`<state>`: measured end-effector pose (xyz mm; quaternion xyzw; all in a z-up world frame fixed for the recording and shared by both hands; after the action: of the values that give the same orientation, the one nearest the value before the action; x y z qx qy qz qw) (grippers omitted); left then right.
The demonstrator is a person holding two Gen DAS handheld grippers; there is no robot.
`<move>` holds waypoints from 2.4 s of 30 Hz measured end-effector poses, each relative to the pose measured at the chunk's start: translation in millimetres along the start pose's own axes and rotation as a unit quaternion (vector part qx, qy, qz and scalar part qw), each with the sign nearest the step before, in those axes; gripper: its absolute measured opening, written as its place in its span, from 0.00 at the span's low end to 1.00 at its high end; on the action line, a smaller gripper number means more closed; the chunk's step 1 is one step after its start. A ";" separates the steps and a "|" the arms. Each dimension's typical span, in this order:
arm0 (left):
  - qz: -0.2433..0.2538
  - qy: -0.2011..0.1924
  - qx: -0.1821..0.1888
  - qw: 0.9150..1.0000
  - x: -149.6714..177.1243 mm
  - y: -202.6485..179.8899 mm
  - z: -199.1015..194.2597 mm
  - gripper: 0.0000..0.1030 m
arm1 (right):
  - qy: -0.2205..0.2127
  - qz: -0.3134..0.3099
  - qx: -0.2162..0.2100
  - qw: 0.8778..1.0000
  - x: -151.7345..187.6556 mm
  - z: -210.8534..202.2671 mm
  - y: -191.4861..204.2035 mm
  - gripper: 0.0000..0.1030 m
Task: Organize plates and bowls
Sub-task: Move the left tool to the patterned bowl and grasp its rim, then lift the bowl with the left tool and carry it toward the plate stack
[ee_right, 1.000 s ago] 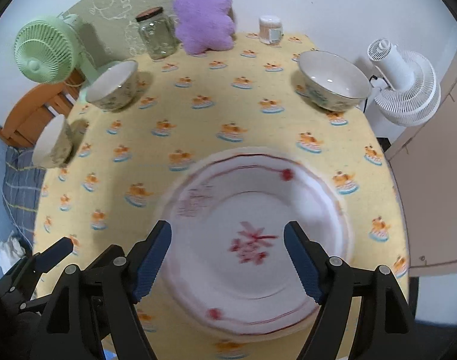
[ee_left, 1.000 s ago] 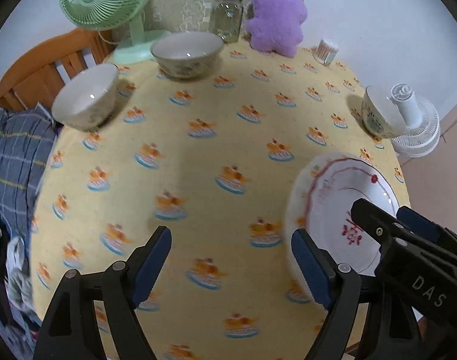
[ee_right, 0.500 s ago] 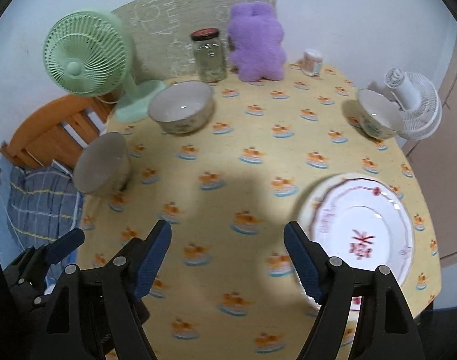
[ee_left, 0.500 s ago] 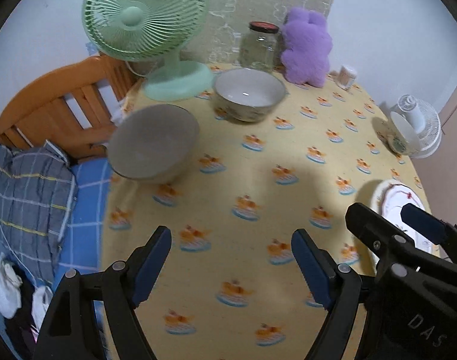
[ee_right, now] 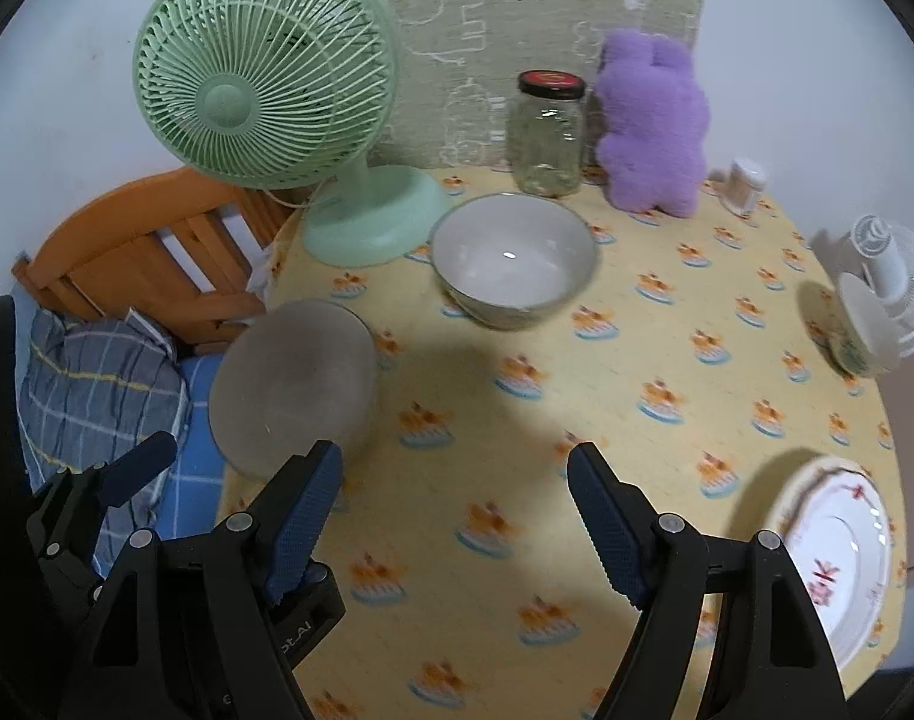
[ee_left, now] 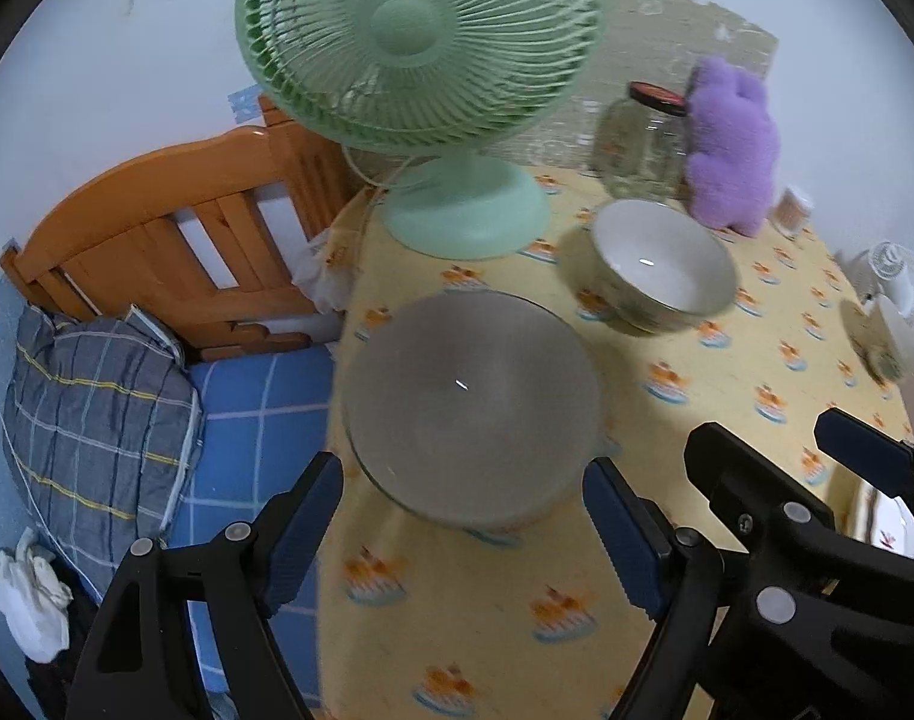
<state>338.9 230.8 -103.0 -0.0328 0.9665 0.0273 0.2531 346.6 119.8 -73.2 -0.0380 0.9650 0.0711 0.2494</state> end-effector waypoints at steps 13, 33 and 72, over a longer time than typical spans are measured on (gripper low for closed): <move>0.013 0.018 -0.001 1.000 -23.1 30.8 58.2 0.52 | 0.017 -0.002 0.014 1.000 -29.0 67.4 39.3 0.49; 0.005 0.057 -0.006 0.998 -3.0 8.9 54.4 0.34 | 0.052 0.012 0.002 0.999 -10.1 73.8 19.7 0.20; 0.017 0.109 0.020 0.994 135.8 -167.1 -35.3 0.34 | 0.113 0.018 0.015 0.993 133.6 -40.7 -156.5 0.20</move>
<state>216.5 55.1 -145.0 -0.0136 0.9892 0.0088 0.1459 227.6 -46.1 -121.5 -0.0246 0.9885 0.0568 0.1378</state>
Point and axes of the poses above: each gripper's, at about its wrist camera, not at the fingertips, and z roughly the way its jaws point, y to its left, x to its underside, the point moved 9 cm from there along z, roughly the way its jaws point, and after that the axes turned 1 degree about y, right-handed, at the moved point
